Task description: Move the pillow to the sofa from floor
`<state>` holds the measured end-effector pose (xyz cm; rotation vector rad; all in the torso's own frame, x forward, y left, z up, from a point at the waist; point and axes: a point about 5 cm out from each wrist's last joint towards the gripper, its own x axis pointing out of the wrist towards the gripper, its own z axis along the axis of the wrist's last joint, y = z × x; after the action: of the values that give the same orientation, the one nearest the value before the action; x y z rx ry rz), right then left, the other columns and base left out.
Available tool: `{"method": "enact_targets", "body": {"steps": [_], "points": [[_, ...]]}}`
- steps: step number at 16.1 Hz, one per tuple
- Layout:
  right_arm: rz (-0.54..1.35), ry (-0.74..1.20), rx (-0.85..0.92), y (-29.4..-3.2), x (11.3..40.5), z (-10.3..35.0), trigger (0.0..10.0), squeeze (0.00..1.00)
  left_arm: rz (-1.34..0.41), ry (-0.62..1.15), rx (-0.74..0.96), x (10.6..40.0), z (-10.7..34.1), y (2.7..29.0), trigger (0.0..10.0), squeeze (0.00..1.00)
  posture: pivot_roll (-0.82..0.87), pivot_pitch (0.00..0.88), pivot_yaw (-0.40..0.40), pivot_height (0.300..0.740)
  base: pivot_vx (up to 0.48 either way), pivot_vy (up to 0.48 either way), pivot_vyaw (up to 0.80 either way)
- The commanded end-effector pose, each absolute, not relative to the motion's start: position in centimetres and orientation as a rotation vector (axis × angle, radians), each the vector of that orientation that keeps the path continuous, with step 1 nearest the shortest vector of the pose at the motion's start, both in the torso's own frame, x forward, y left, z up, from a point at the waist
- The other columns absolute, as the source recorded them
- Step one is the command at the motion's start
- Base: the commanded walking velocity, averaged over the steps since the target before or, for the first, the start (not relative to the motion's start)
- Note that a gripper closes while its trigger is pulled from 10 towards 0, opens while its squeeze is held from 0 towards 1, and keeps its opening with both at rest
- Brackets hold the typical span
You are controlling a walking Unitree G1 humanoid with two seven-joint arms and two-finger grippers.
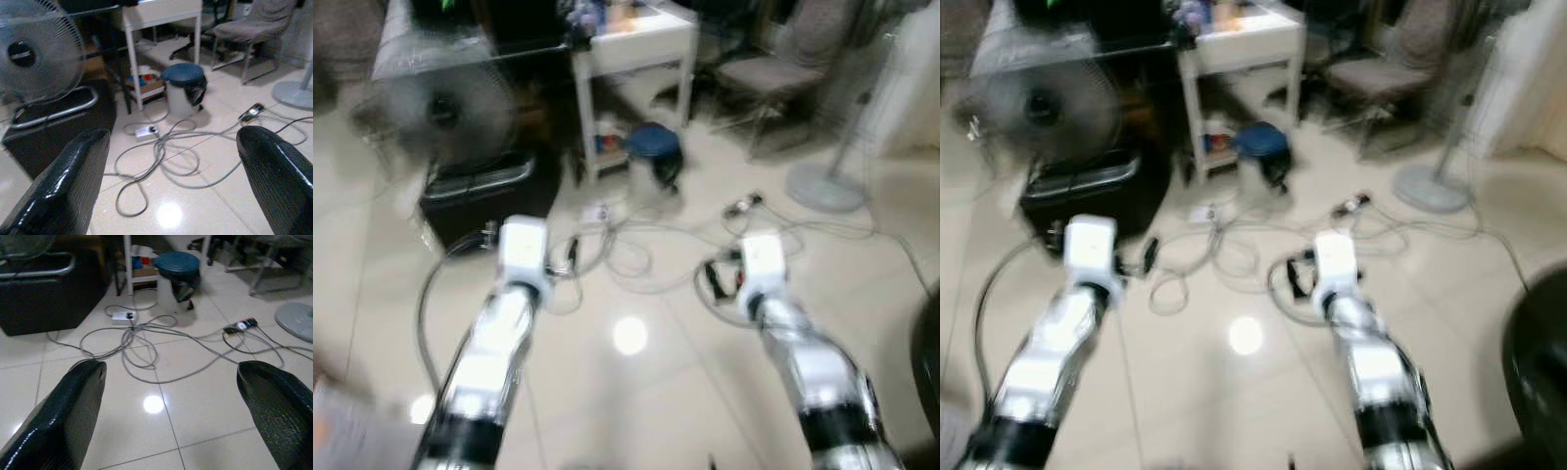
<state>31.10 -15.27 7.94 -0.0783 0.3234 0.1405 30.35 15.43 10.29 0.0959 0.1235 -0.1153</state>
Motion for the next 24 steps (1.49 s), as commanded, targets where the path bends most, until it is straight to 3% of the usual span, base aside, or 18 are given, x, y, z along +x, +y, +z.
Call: {"method": "enact_targets", "body": {"steps": [1, 10, 15, 20, 24], "points": [[0.139, 0.313, -0.088, -15.3, 31.4, 8.4, 10.0, 0.00, -0.128, 0.123, 0.118, 30.4, 10.1, 15.1, 10.0, 0.00, -0.02, 0.000, 0.029, 0.740, 0.000, 0.000, 0.80], [0.210, 0.408, 0.017, -13.3, 31.4, 6.4, 10.0, 0.00, -0.143, 0.113, 0.233, 28.5, 9.7, 16.4, 10.0, 0.00, 0.10, 0.000, -0.023, 0.740, 0.000, 0.000, 0.80], [0.229, 0.415, 0.042, -13.3, 31.1, 6.0, 10.0, 0.00, -0.179, 0.095, 0.185, 28.4, 10.4, 16.2, 10.0, 0.00, 0.11, 0.000, -0.019, 0.740, 0.000, 0.000, 0.80], [0.222, 0.434, 0.075, -13.5, 30.7, 5.5, 10.0, 0.00, -0.221, 0.089, 0.201, 28.7, 10.7, 15.8, 10.0, 0.00, 0.10, 0.000, -0.006, 0.740, 0.315, 0.000, 0.80], [0.260, 0.418, 0.083, -12.6, 31.0, 5.7, 10.0, 0.00, -0.192, 0.117, 0.199, 28.1, 10.3, 17.0, 10.0, 0.00, 0.13, 0.000, -0.006, 0.740, 0.360, 0.000, 0.00]]}}
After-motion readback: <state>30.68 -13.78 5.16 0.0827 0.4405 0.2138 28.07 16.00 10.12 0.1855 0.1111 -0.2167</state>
